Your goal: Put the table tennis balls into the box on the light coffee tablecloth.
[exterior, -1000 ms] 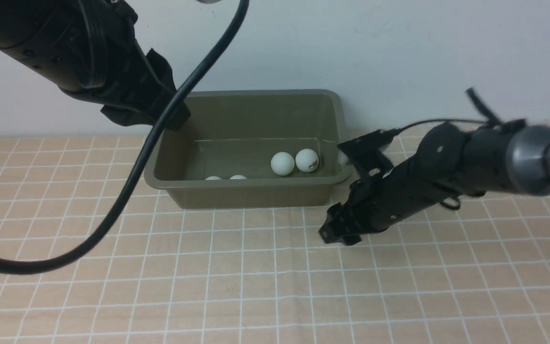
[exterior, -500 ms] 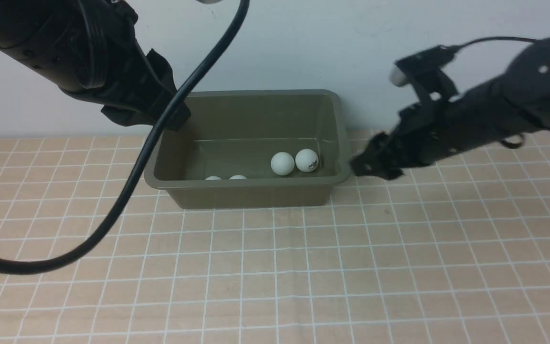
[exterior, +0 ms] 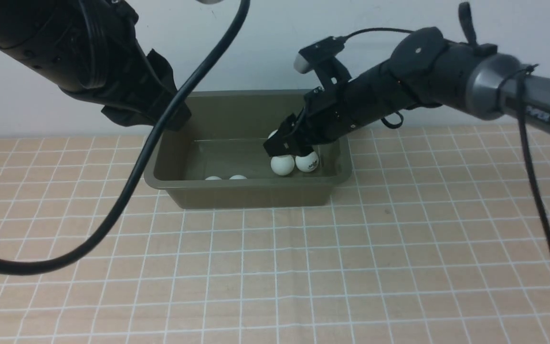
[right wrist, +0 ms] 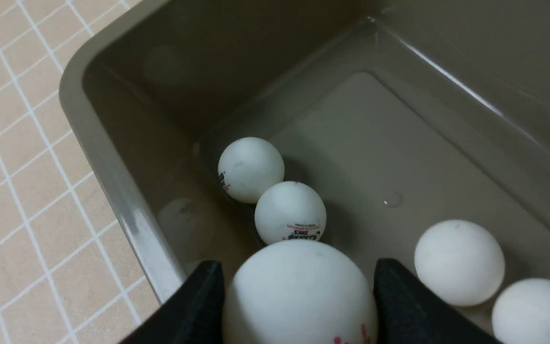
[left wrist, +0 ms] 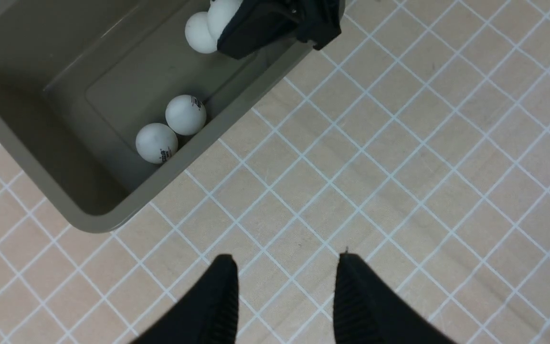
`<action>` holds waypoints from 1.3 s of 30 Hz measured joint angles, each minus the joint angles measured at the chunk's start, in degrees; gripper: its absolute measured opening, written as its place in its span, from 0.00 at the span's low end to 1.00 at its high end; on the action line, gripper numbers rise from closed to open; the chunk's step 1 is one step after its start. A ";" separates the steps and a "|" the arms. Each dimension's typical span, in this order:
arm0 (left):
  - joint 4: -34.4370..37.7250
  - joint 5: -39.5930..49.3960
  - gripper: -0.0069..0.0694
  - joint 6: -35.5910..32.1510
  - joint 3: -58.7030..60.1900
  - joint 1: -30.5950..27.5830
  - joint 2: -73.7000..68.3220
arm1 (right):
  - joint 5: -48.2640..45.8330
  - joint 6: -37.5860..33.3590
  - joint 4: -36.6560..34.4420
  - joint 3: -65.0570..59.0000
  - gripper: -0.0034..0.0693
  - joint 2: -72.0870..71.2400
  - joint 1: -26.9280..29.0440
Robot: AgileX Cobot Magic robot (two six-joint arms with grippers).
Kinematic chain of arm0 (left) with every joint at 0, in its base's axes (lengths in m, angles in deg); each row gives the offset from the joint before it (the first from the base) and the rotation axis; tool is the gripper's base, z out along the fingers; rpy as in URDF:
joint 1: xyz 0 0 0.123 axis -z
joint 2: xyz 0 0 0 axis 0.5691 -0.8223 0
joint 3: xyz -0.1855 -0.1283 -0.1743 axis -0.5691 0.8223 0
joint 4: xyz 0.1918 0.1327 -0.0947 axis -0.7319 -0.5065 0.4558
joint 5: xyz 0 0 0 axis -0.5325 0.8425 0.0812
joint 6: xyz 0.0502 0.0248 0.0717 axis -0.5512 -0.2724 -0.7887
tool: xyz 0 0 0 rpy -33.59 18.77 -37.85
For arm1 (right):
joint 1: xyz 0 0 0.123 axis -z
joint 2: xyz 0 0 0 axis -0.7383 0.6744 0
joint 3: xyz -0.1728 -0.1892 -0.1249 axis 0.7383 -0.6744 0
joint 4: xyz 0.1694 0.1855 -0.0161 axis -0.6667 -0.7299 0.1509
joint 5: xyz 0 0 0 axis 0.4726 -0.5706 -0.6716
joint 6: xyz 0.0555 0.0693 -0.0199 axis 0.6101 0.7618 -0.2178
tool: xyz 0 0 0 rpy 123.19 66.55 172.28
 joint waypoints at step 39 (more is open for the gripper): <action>0.00 -2.31 0.38 0.00 0.00 0.00 0.00 | -20.10 41.42 46.93 -3.39 0.71 -54.65 14.39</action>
